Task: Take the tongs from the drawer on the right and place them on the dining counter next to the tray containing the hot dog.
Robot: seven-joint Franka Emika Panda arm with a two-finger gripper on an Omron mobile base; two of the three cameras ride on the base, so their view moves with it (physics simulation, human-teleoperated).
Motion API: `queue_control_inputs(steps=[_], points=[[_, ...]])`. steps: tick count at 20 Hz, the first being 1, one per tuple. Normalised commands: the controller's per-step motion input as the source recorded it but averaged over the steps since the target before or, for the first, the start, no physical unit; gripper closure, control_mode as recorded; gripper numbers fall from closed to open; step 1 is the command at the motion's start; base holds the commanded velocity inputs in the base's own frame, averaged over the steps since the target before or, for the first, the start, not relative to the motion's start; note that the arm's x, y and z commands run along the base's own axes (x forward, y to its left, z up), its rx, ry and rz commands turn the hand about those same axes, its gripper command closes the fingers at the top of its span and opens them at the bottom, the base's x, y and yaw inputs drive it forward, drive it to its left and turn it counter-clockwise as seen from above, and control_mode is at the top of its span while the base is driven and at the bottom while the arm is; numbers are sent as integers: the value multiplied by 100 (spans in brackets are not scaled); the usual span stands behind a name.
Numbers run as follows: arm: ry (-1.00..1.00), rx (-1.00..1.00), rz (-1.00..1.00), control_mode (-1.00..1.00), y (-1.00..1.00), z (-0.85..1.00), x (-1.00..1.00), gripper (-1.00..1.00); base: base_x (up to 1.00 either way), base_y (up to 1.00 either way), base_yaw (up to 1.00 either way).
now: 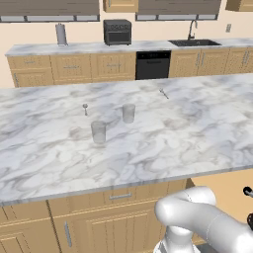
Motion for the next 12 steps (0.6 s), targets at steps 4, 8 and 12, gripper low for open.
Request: queue_control_inputs(steps=[4, 8, 12], points=[[0, 0, 14, -100, 2, -11, 19, -100, 0, 0, 0], [0, 0, 10, -100, 0, -6, 17, -100, 0, 0, 0], [1, 0, 4, -100, -1, -4, 8, -100, 0, 0, 0]])
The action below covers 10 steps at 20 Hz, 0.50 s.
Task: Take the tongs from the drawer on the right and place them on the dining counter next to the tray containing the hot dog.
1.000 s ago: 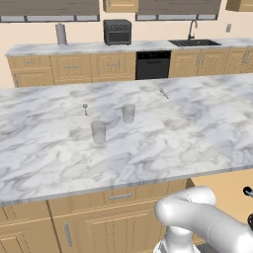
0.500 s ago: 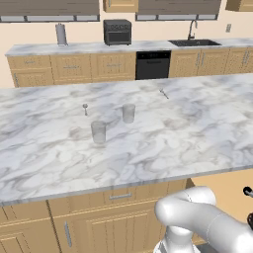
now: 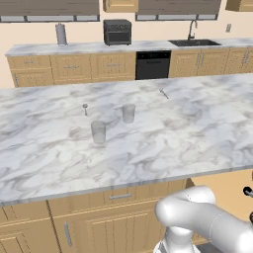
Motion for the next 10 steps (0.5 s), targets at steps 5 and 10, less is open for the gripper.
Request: queue_control_inputs(steps=[5, 10], points=[[1, 0, 3, -100, -4, -10, 6, -100, 0, 0, 0], [0, 0, 3, -100, -7, -13, 13, -100, 0, 0, 0]])
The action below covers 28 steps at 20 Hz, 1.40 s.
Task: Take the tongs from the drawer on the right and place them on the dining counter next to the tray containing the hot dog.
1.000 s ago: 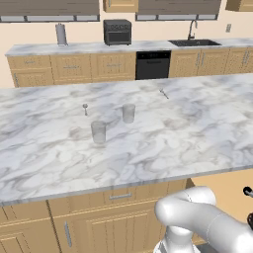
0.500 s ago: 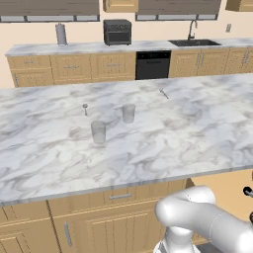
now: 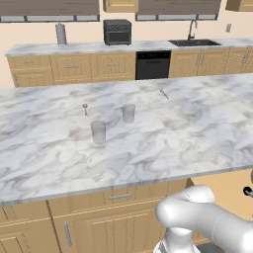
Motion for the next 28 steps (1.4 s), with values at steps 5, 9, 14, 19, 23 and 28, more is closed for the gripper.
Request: queue_control_inputs(steps=[5, 9, 14, 19, 23, 28], points=[[0, 0, 4, -100, -9, -11, 12, -100, 0, 0, 0], [1, 0, 3, -100, -9, -8, 12, -100, 0, 0, 0], [5, 0, 3, -100, -8, -13, 12, -100, 0, 0, 0], [5, 0, 3, -100, -12, -15, 13, -100, 0, 0, 0], [0, 0, 4, -100, -12, -20, 13, -100, 0, 0, 0], [0, 0, 4, -100, -13, -24, 10, -100, 0, 0, 0]])
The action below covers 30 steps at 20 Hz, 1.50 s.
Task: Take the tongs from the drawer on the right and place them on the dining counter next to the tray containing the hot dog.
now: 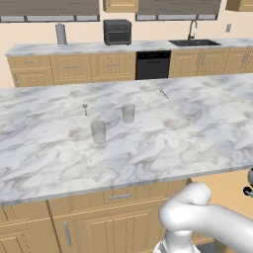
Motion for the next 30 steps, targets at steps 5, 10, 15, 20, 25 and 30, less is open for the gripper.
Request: queue_control_inputs(steps=[5, 10, 15, 20, 25, 30], points=[[1, 1, 4, -100, -14, -16, 6, -100, 0, 0, 0], [6, 1, 5, -100, -12, -18, 9, -100, 0, 0, 0], [4, 1, 5, -100, -11, -21, 10, -100, 0, 0, 0], [1, 2, 5, -100, -16, -19, 5, -100, 0, 0, 0], [0, 1, 5, -100, -6, -30, 3, -100, 0, 0, 0], [0, 2, 3, -100, 0, -30, 0, -100, 0, 0, 0]])
